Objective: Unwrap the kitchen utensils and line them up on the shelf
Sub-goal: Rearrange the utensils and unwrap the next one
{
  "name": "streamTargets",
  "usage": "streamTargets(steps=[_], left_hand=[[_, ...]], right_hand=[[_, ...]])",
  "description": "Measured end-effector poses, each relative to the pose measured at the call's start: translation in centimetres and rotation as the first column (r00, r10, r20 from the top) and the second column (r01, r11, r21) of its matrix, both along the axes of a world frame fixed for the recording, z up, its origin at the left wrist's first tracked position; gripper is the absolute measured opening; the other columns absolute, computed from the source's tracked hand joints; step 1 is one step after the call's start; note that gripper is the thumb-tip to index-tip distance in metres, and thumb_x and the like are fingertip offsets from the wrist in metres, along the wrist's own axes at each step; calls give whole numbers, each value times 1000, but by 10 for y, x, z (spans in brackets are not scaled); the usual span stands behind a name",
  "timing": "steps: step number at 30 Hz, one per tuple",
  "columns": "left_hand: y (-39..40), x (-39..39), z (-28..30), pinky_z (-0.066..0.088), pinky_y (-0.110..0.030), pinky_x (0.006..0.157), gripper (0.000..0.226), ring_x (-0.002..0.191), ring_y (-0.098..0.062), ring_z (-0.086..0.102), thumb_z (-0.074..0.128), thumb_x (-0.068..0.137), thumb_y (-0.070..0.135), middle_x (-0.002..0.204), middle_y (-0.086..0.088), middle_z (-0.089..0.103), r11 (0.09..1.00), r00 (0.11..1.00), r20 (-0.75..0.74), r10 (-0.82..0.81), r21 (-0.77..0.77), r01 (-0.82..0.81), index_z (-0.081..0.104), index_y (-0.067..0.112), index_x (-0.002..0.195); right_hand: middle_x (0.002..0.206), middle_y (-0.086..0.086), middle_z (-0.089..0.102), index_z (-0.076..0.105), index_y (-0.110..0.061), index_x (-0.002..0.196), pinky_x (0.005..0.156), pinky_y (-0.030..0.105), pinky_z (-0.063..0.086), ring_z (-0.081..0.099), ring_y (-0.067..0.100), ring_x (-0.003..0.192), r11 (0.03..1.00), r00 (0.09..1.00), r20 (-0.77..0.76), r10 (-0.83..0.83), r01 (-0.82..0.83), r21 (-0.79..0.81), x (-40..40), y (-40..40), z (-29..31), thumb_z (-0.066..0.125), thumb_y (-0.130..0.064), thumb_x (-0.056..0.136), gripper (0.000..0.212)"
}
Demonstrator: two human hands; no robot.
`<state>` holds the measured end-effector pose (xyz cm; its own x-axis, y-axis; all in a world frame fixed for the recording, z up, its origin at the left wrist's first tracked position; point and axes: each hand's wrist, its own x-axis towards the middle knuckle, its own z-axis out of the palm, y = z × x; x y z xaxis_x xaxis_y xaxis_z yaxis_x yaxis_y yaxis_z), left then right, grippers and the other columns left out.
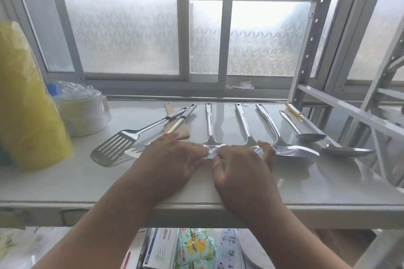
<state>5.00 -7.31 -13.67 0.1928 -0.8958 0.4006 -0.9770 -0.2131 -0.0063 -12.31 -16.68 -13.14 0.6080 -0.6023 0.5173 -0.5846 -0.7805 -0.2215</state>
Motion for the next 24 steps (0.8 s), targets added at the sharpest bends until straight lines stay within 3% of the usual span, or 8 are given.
streamTargets(steps=[3,6,12,18,21,24], left_hand=[[-2,1,-1,31,-31,123,40,140,-6,52,42,110,58,140,30,66,1000,1000,7,-1,4,1,66,45,139],[-1,2,-1,34,-33,121,39,139,-5,54,40,110,58,140,32,66,1000,1000,18,-1,8,1,66,46,137],[1,0,-1,26,-33,129,51,146,3,48,30,106,65,144,35,62,1000,1000,-9,-25,18,25,63,50,142],[5,-4,4,29,-30,128,57,142,1,52,28,104,64,140,31,67,997,996,-17,-82,-16,82,70,45,137],[5,-5,6,25,-24,127,56,141,4,51,29,104,63,140,30,67,996,996,-17,-90,-11,90,70,44,138],[5,-4,5,29,-30,128,55,141,3,51,31,103,66,139,32,66,996,996,-34,-86,-6,86,70,46,137]], right_hand=[[72,-9,61,56,-28,79,114,45,19,60,12,84,1000,1000,3,-4,4,0,0,1,1,37,-37,95,26],[71,-8,60,54,-28,77,113,44,20,59,12,83,1000,1000,13,-4,4,3,-2,2,1,38,-37,95,26],[71,-8,60,53,-29,74,111,45,22,57,14,81,1000,1000,30,-9,9,2,-3,6,2,39,-40,91,25],[72,-9,60,47,-31,73,107,45,25,56,15,84,1000,998,68,0,0,-2,-4,7,1,42,-41,88,19],[72,-9,61,52,-30,74,105,44,26,57,16,85,1000,997,77,-8,8,-7,-4,6,0,44,-40,87,18],[79,-9,65,63,-30,87,103,42,27,59,15,90,1000,995,103,-1,-1,19,-4,5,0,48,-37,84,18]])
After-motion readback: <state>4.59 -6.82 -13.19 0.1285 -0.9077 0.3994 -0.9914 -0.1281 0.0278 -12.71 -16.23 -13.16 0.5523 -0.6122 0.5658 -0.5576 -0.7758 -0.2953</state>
